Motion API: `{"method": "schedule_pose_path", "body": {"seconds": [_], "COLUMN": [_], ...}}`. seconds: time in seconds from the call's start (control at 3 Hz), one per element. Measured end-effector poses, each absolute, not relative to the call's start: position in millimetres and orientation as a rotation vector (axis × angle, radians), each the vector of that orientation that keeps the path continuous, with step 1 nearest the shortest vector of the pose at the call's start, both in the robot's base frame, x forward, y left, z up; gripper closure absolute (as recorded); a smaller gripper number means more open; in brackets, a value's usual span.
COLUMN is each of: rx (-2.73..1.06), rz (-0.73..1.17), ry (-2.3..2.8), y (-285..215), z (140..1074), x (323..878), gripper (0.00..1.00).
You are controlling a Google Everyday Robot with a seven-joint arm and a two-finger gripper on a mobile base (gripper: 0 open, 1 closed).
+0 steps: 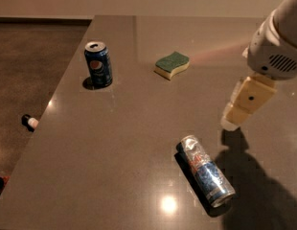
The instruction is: Place redbull can upright
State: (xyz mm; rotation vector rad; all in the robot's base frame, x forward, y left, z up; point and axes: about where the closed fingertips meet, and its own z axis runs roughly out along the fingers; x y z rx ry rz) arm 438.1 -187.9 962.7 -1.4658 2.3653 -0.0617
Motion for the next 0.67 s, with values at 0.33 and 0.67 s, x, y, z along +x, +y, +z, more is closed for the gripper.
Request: {"method": "schedule_pose_path", "body": {"seconds": [0.33,0.67], "rx": [-1.324,-1.224], "rz": [-0.003,0.051], "ry": [2.449,2.512], "y": [-160.7,-139.2], "z": [952.4,944.9], "x": [436.5,432.1], "gripper": [0.0,0.0]}}
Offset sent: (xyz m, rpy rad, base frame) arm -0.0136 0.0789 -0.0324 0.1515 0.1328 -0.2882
